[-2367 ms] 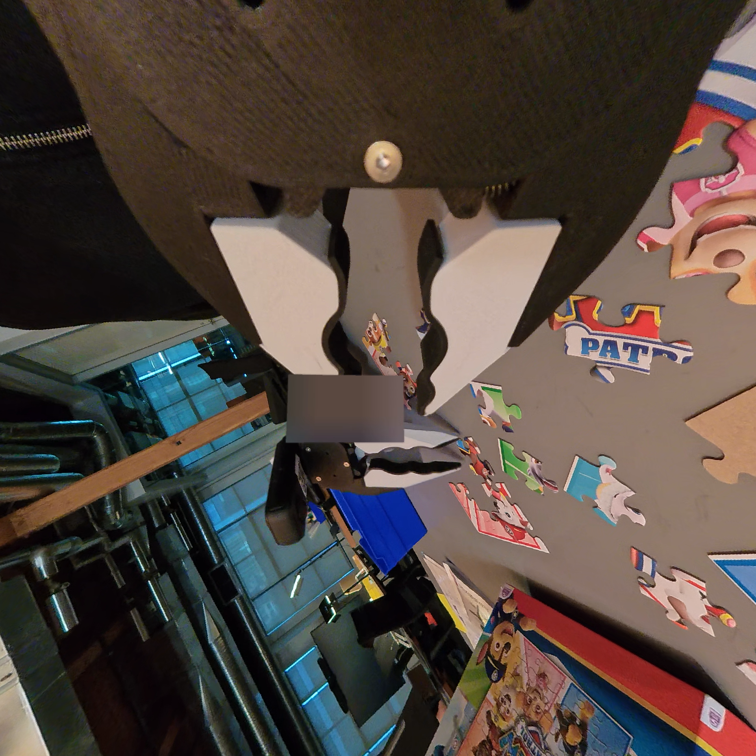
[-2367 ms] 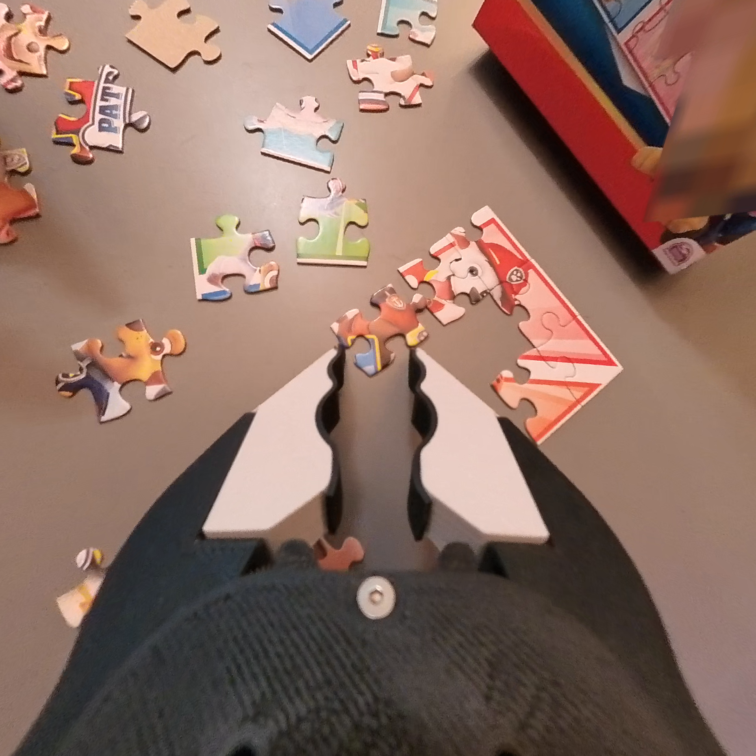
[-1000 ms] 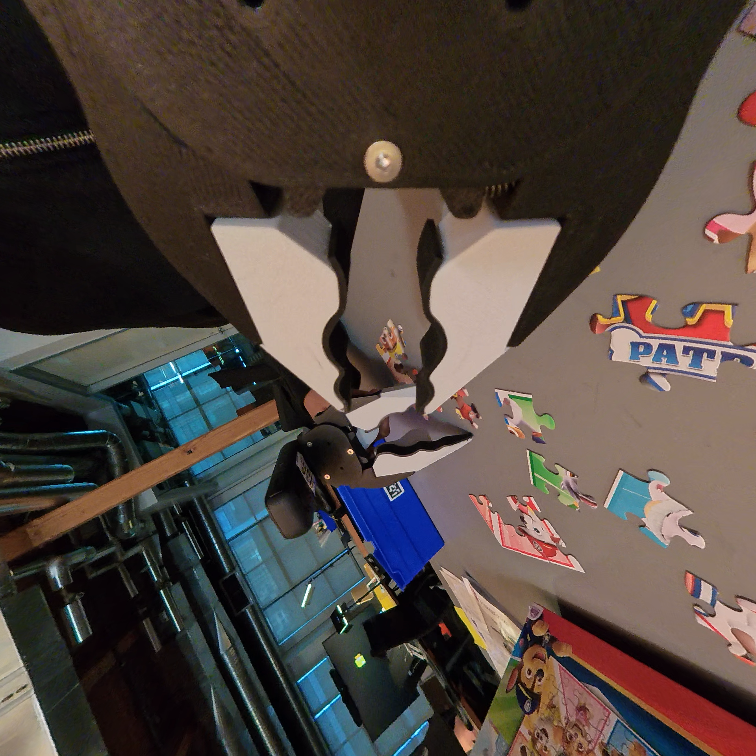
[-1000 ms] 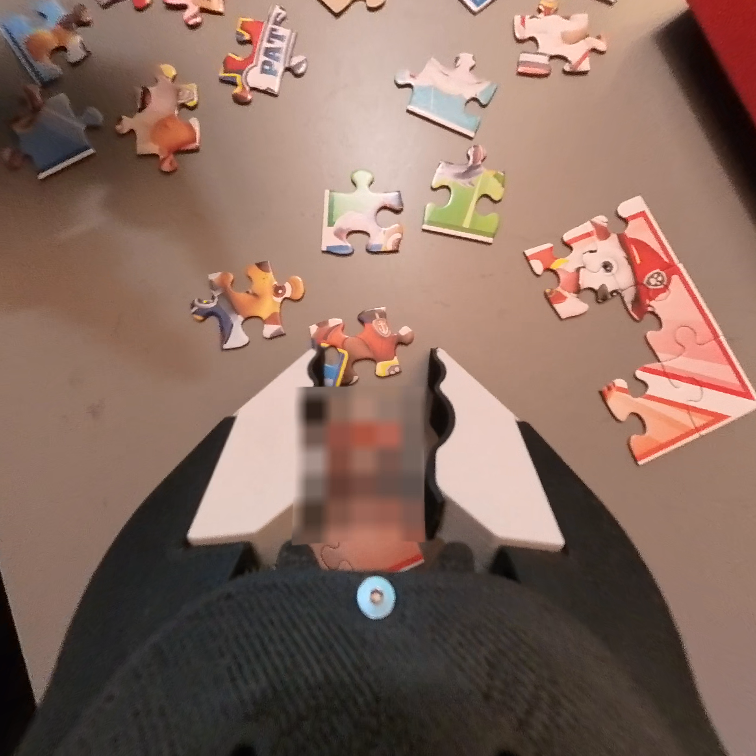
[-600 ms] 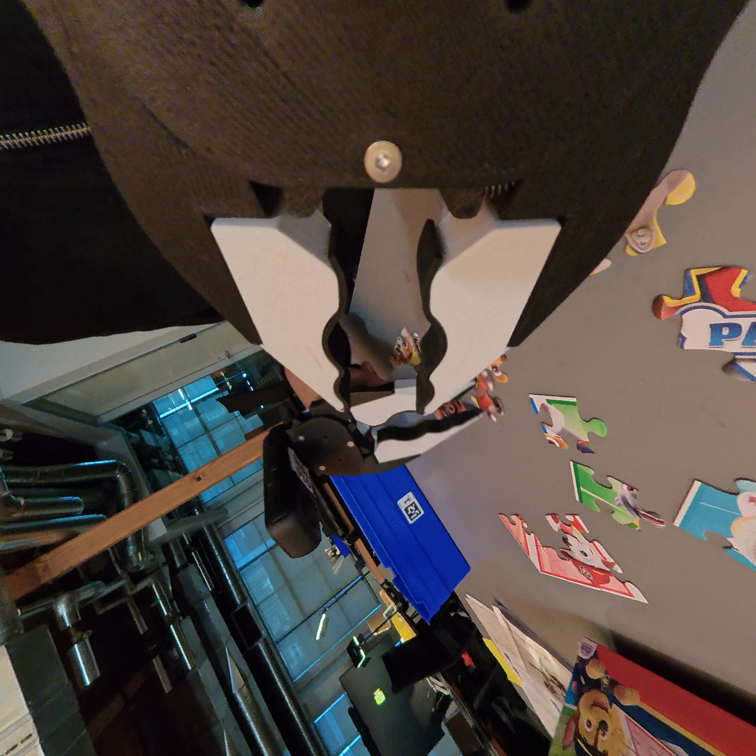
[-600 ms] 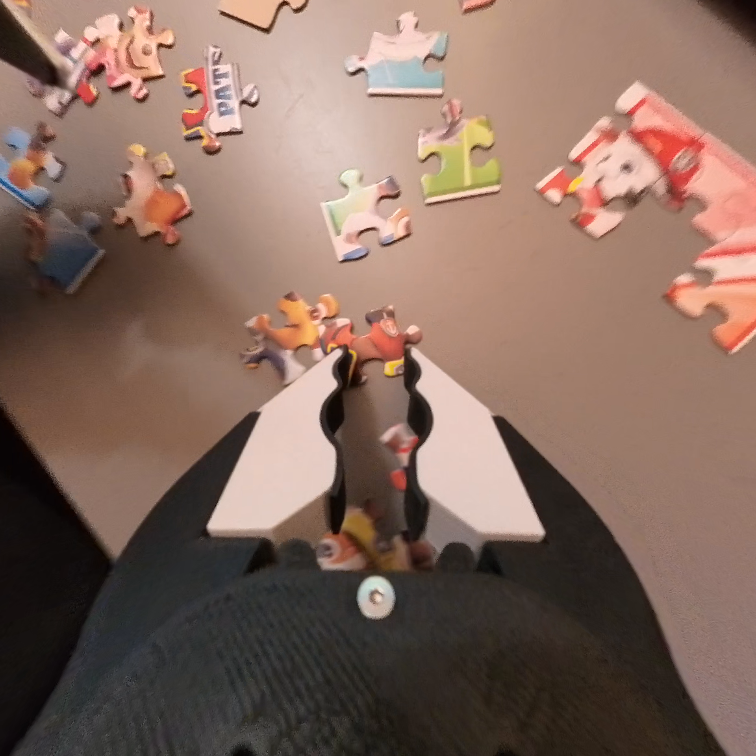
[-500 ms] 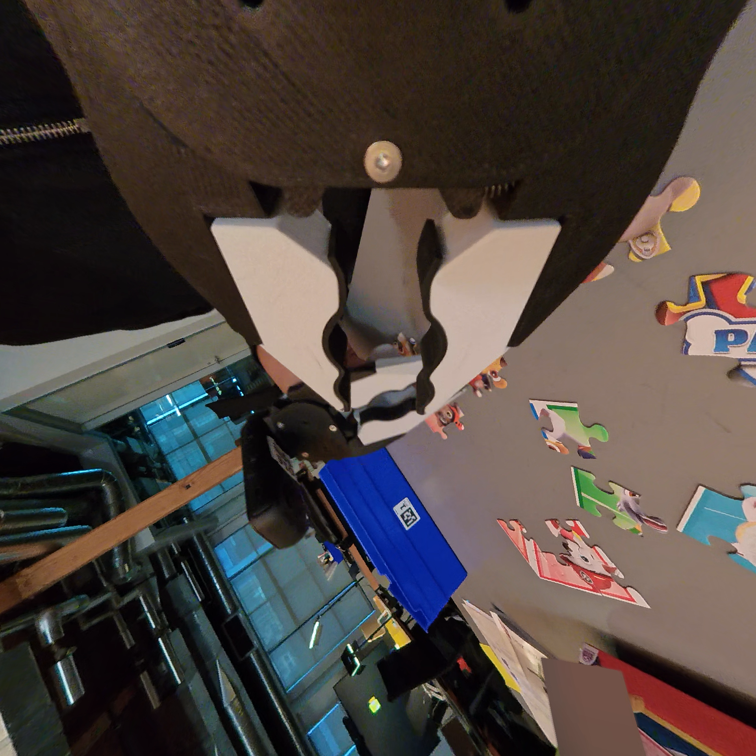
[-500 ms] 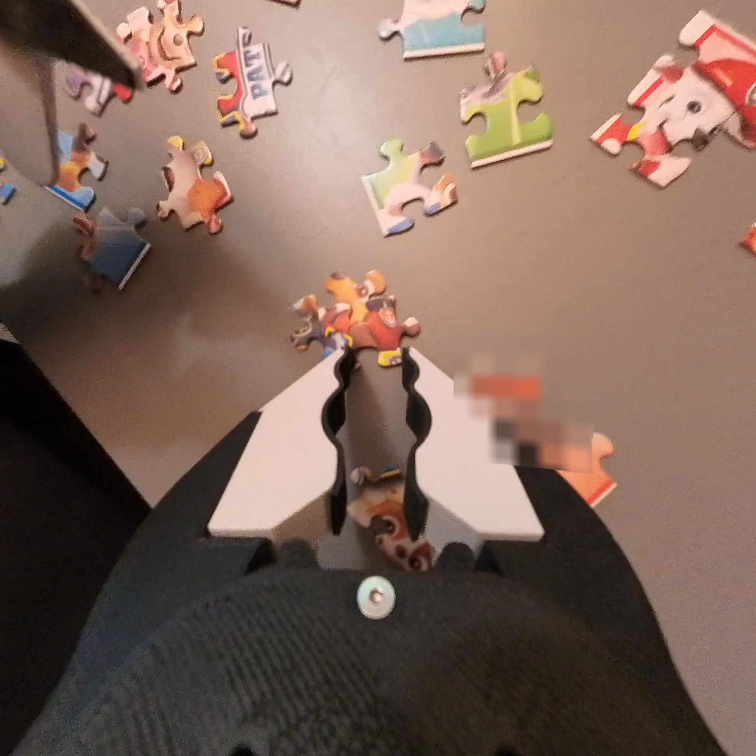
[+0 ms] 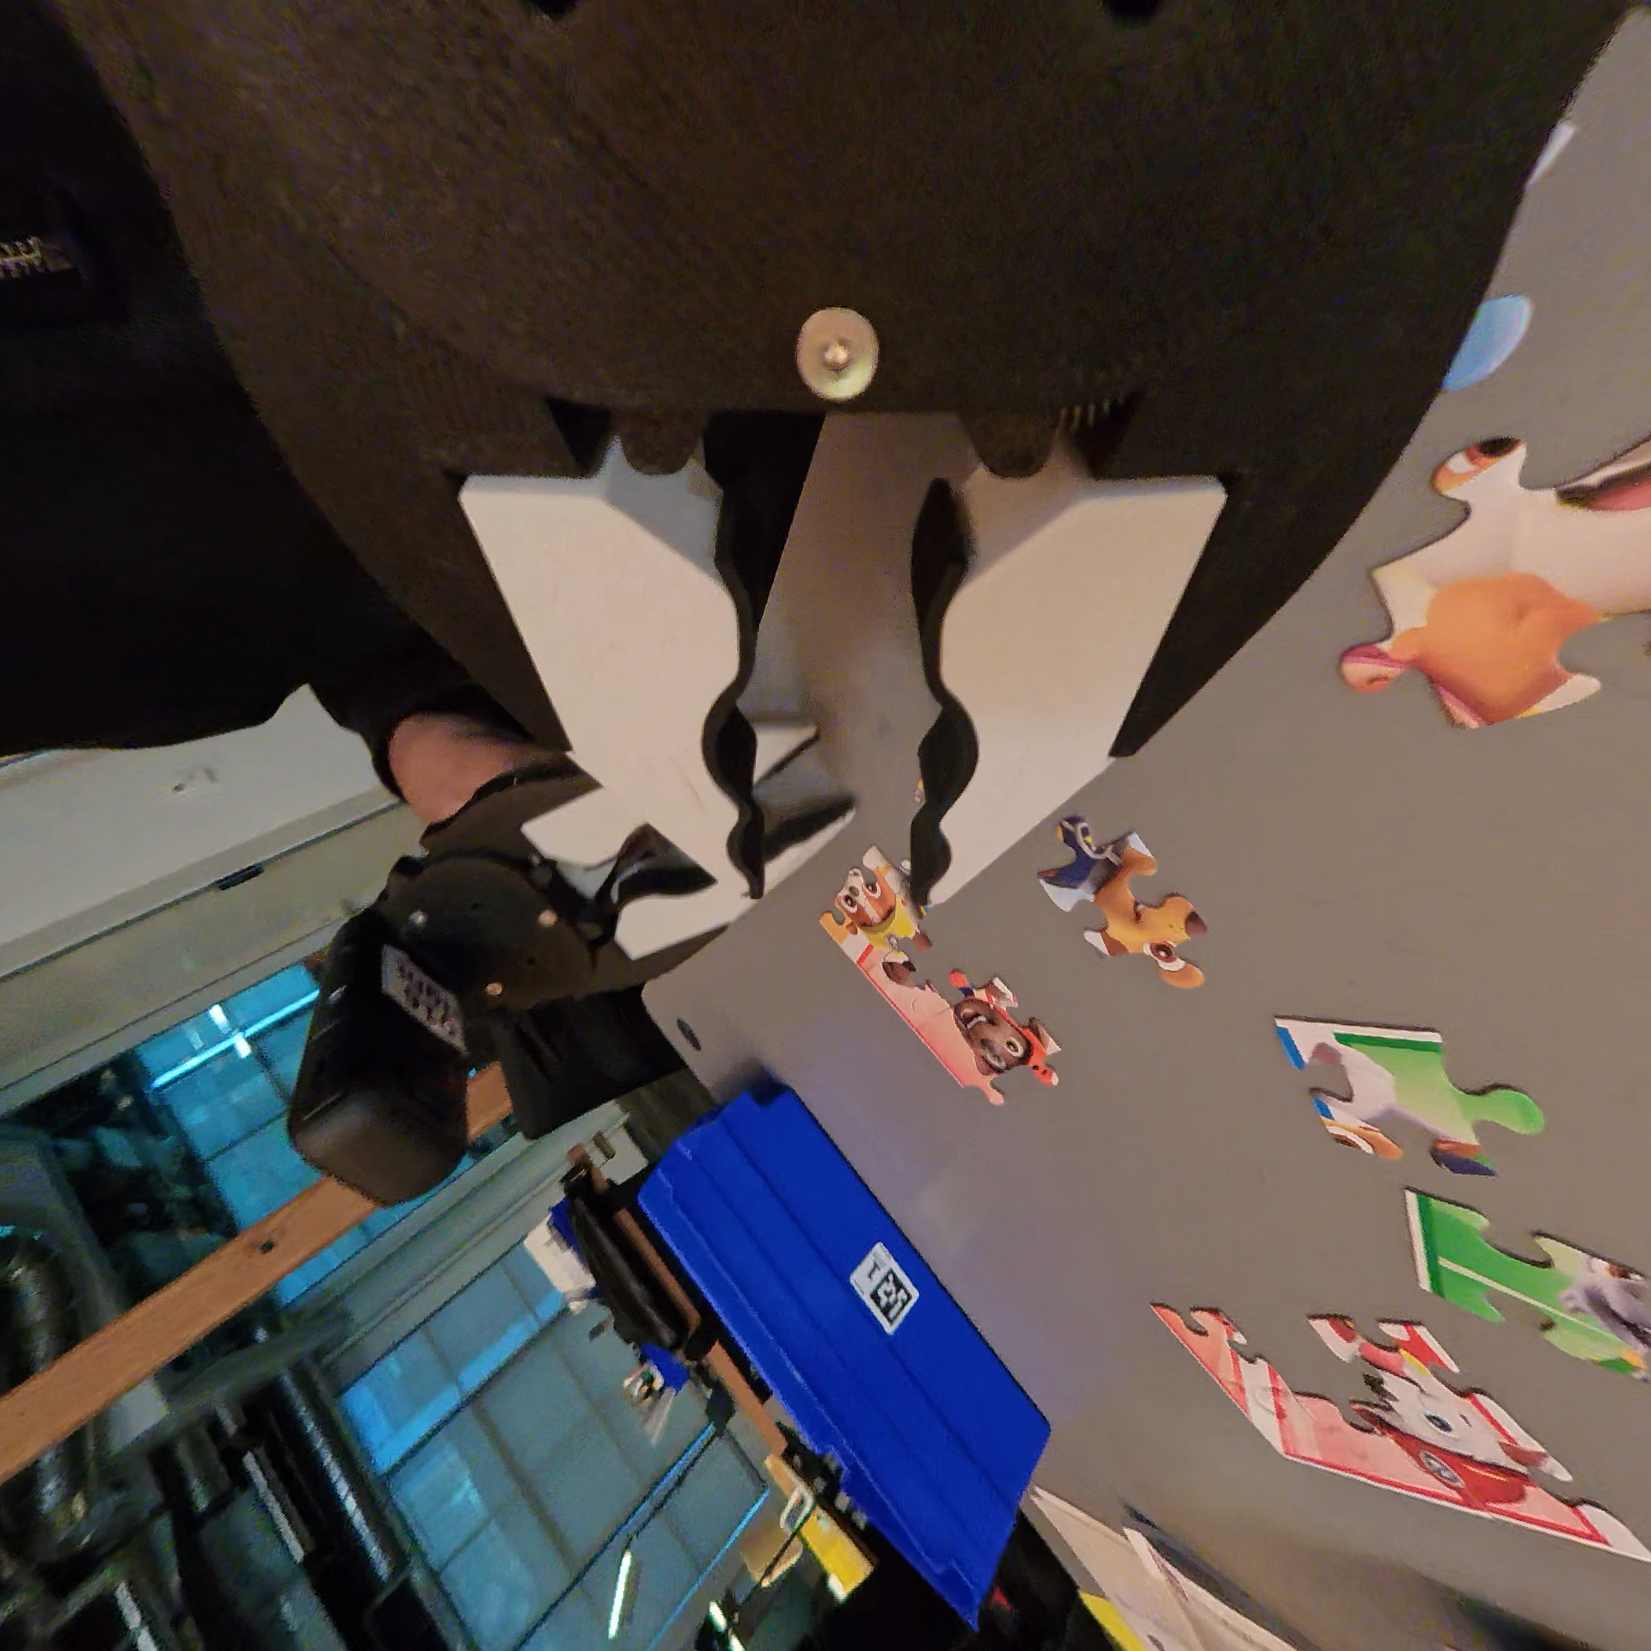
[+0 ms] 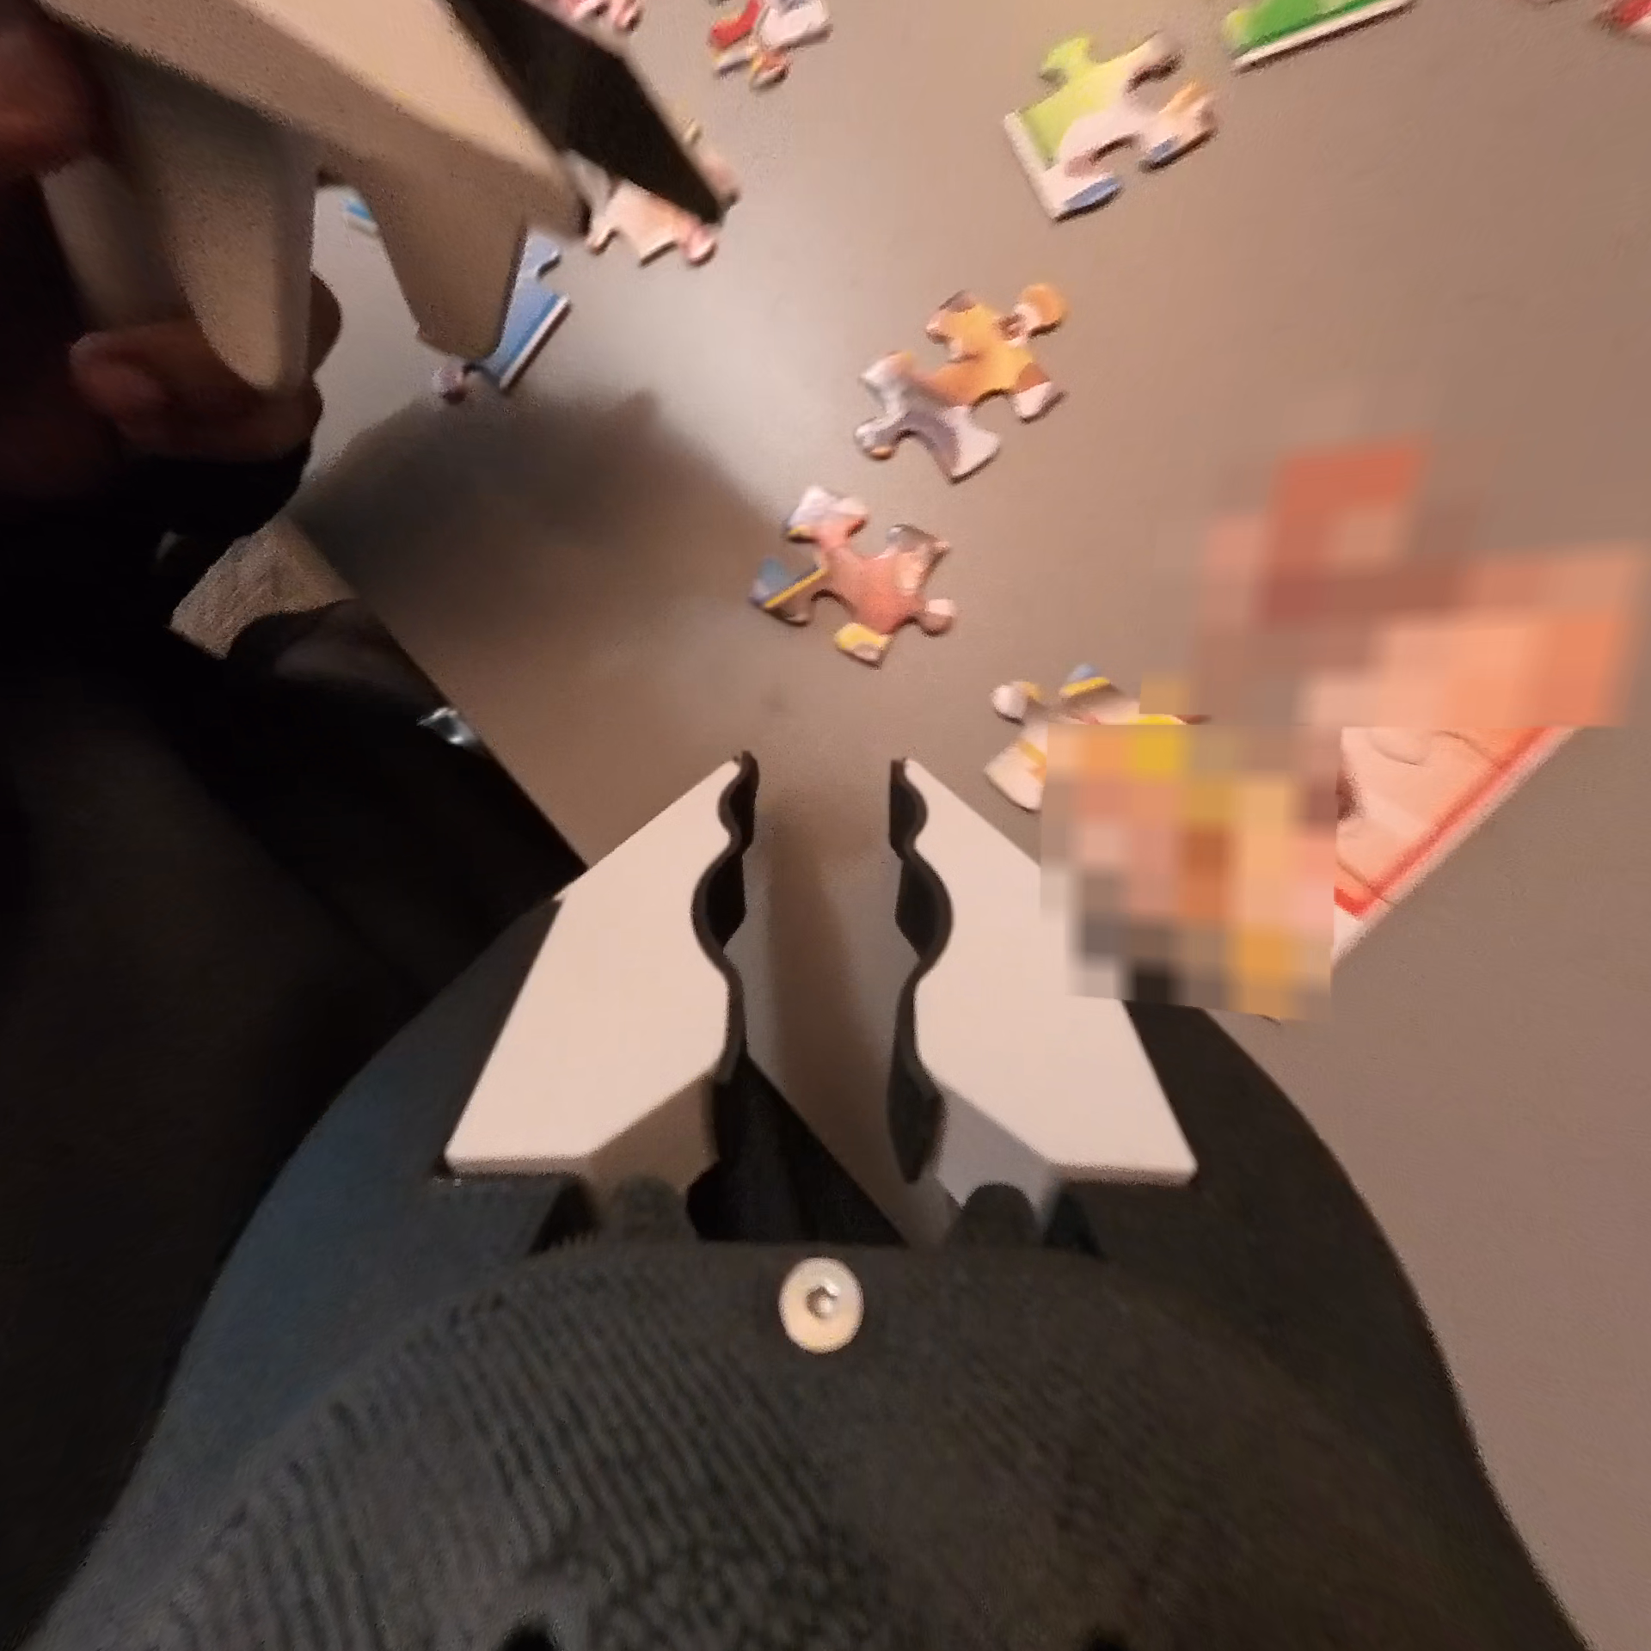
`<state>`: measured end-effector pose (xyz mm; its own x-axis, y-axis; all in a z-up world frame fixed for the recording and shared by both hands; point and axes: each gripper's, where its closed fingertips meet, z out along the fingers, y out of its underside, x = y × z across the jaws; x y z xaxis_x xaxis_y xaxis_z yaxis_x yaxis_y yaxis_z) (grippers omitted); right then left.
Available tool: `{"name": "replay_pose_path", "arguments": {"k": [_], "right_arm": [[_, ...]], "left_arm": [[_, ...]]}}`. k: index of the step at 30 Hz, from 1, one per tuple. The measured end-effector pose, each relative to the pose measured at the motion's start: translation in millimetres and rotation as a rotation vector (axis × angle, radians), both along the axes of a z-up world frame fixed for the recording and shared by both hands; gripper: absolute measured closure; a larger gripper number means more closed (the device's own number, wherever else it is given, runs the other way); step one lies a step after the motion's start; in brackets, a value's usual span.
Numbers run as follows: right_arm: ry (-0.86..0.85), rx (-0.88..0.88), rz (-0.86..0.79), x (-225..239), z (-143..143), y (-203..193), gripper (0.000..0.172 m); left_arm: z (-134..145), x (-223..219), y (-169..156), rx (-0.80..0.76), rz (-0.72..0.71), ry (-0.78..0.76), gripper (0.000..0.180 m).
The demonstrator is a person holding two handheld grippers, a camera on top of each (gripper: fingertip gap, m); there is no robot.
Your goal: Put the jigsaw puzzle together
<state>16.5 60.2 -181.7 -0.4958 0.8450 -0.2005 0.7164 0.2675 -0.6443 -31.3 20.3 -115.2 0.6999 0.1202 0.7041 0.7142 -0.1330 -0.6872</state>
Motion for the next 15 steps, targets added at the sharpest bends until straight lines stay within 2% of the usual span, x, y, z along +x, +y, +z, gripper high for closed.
{"name": "replay_pose_path", "arguments": {"k": [3, 6, 9, 15], "right_arm": [[0.114, 0.008, -0.034, -8.4, 13.7, 23.4, 0.142], [0.216, 0.102, -0.08, -16.1, 22.1, 52.8, 0.143], [0.305, 0.163, -0.119, -21.8, 28.9, 76.2, 0.144], [0.373, 0.102, -0.169, -26.7, 32.7, 94.6, 0.149]], "left_arm": [[-11.3, 8.4, 6.9, -0.109, -0.039, 0.093, 0.146], [-28.8, 13.3, 8.9, -0.262, -0.083, 0.243, 0.137], [-40.7, 24.4, 10.2, -0.335, -0.169, 0.338, 0.129], [-58.7, 24.1, 15.7, -0.462, -0.203, 0.458, 0.129]]}}
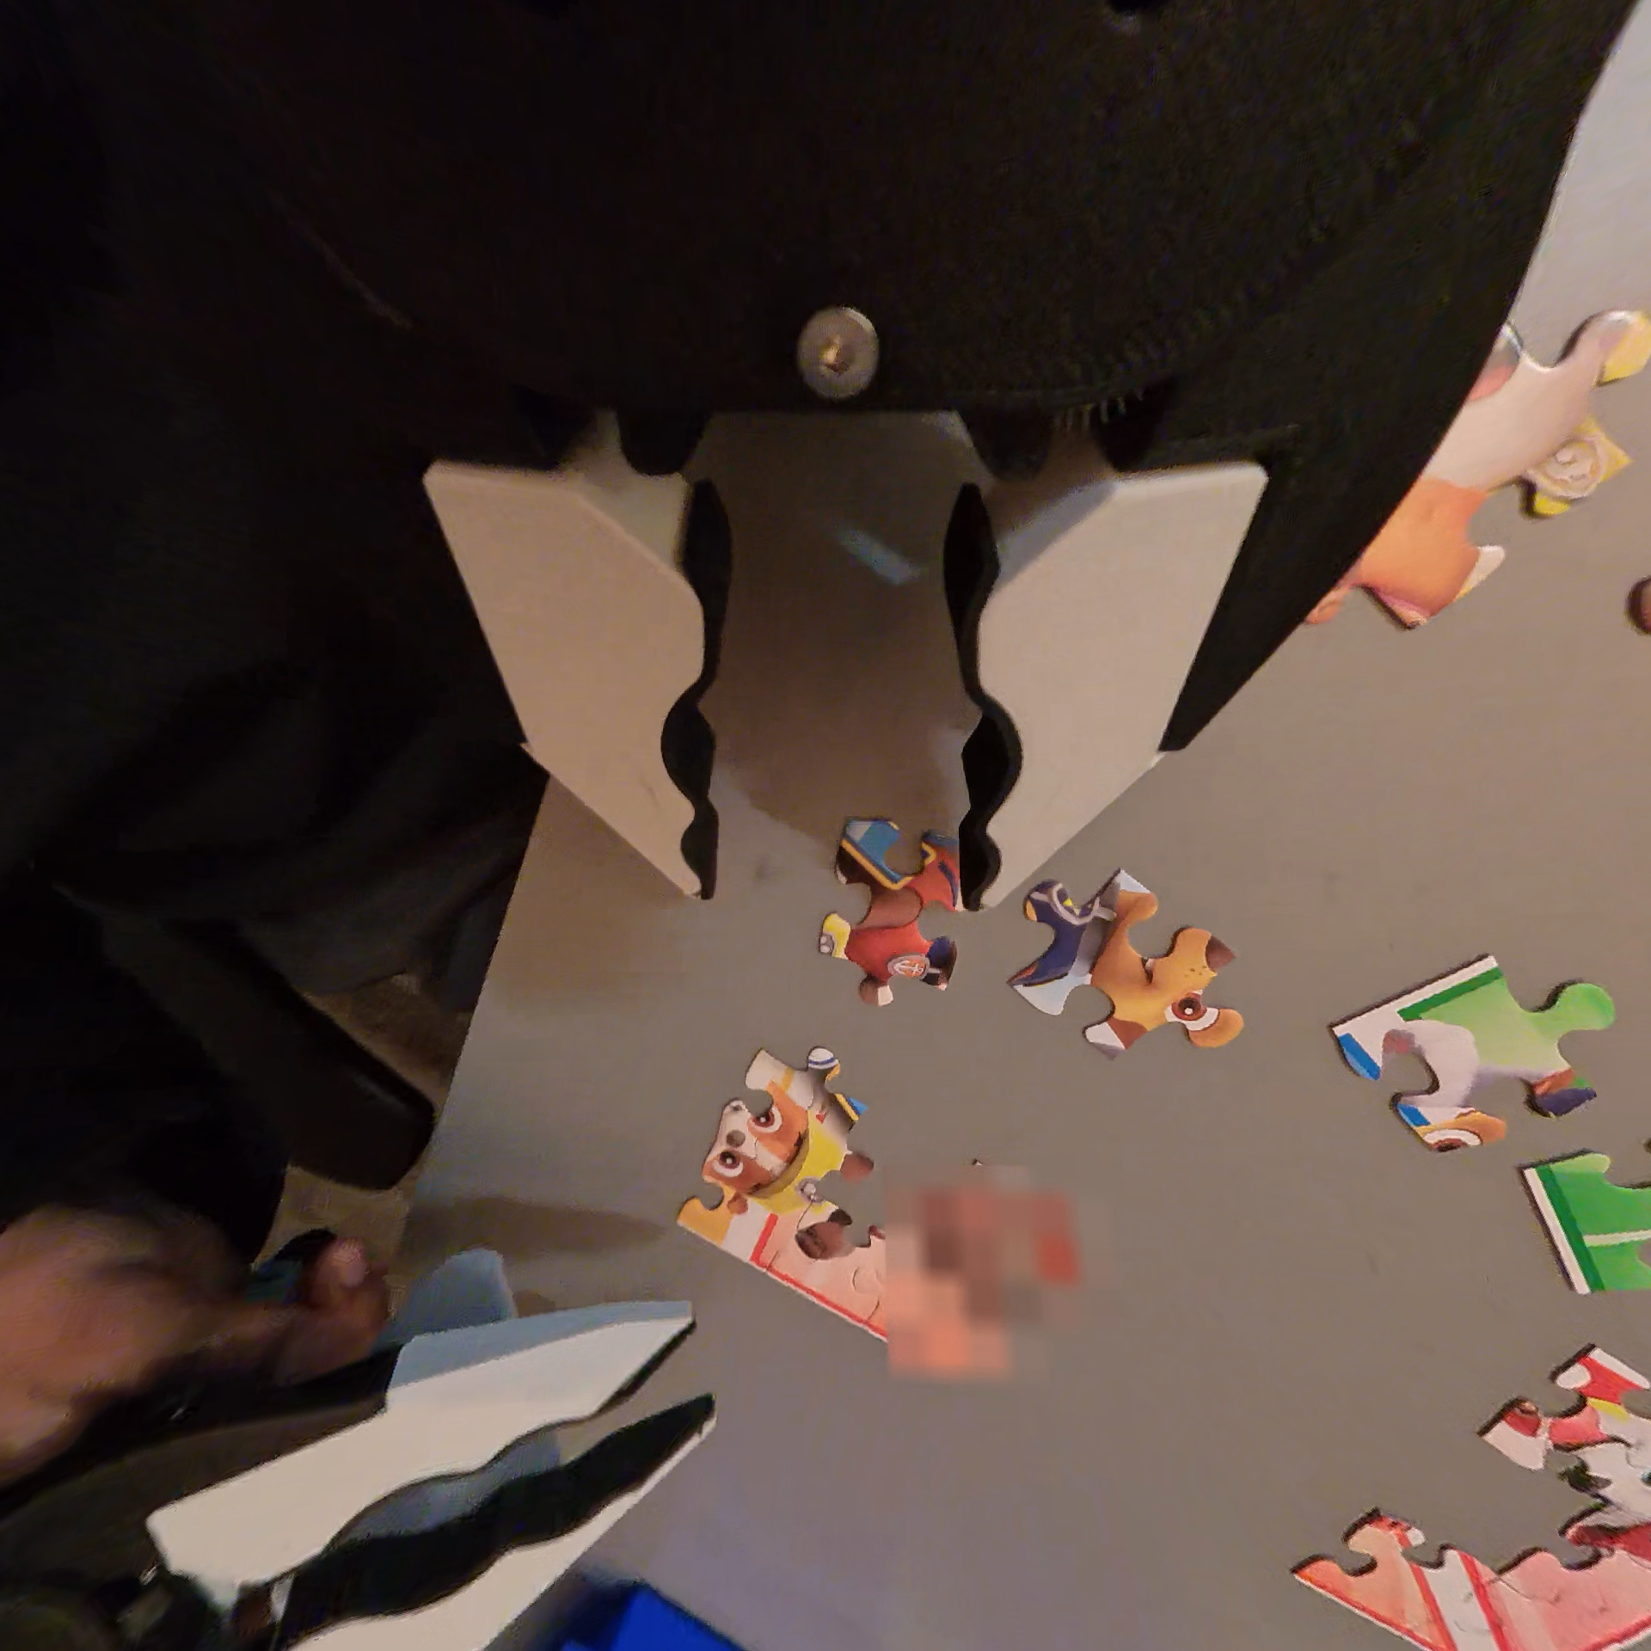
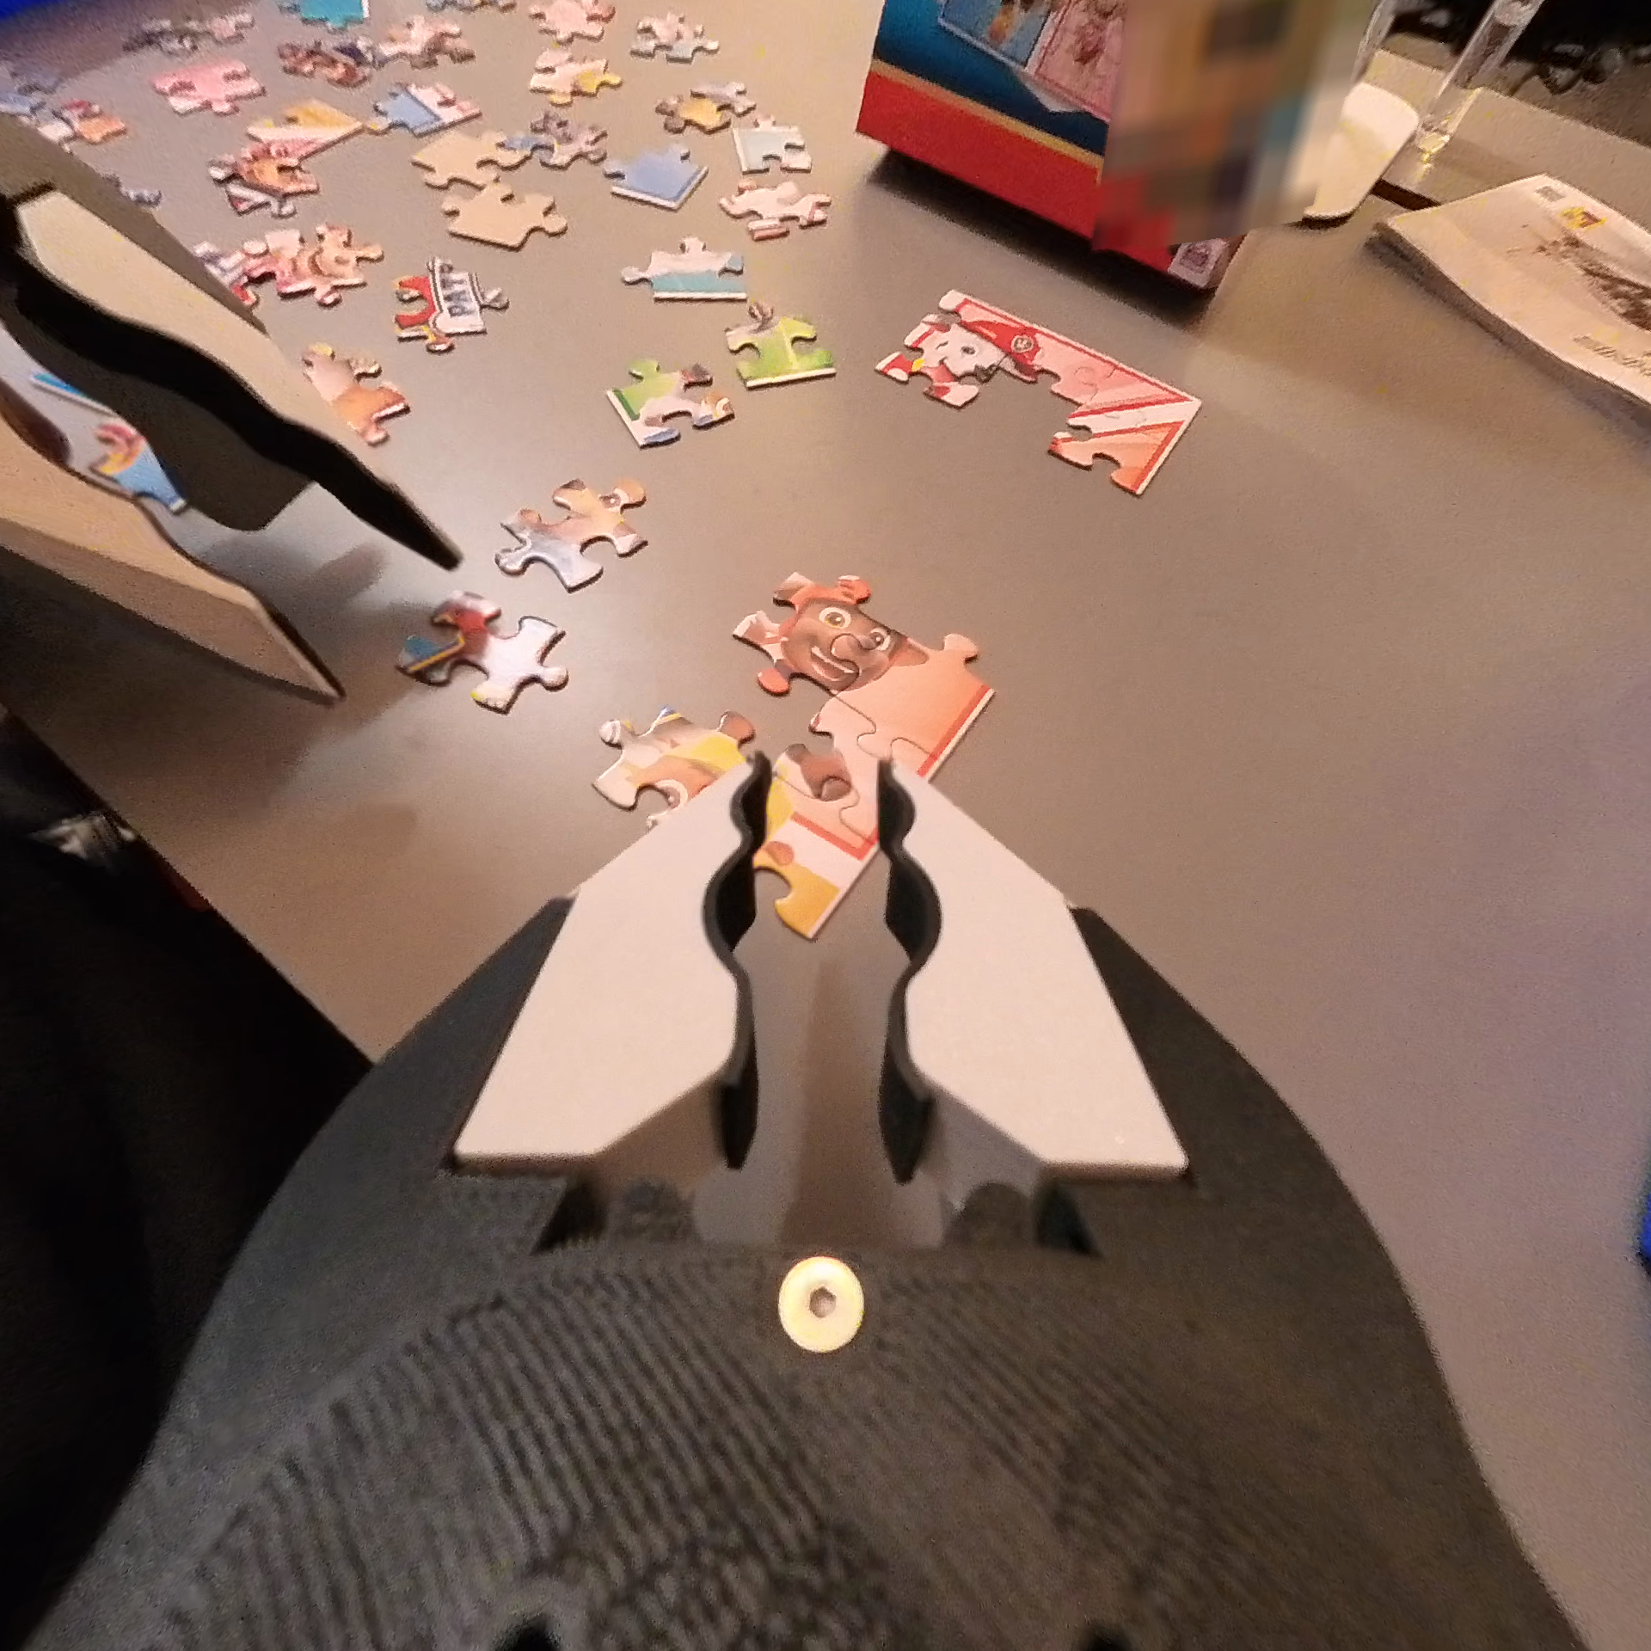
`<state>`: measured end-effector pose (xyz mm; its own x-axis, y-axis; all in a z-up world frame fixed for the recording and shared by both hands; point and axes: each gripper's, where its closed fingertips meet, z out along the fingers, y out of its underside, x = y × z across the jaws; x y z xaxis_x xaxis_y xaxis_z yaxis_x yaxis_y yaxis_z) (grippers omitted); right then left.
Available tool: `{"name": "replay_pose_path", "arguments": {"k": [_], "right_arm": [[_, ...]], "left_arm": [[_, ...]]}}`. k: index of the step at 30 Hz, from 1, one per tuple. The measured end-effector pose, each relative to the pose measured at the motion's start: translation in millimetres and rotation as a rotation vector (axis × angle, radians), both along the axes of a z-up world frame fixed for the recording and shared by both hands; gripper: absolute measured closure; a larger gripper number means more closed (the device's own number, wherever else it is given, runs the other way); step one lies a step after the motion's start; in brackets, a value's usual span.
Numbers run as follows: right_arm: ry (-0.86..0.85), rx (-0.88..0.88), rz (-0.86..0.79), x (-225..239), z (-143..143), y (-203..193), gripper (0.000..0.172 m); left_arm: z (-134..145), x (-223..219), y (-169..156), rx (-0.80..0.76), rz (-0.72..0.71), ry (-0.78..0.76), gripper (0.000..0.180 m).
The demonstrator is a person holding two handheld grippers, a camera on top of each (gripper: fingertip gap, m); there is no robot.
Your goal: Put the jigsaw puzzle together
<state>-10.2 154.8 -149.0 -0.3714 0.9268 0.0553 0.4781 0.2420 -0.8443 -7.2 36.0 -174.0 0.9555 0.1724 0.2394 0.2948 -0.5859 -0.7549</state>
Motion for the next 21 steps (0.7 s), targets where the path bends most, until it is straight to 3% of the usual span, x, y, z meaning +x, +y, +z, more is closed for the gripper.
{"name": "replay_pose_path", "arguments": {"k": [8, 14, 21], "right_arm": [[0.026, -0.02, 0.0, -1.7, -3.3, 8.5, 0.149], [0.04, -0.041, -0.001, -1.6, -4.5, 12.7, 0.149], [0.058, -0.061, -0.008, -1.4, -3.7, 18.7, 0.149]], "left_arm": [[-12.2, -9.3, 11.2, -0.128, -0.039, 0.088, 0.138], [-19.4, -7.9, 11.6, -0.21, -0.094, 0.101, 0.171], [-18.8, -5.9, 13.0, -0.225, -0.112, 0.113, 0.173]]}}
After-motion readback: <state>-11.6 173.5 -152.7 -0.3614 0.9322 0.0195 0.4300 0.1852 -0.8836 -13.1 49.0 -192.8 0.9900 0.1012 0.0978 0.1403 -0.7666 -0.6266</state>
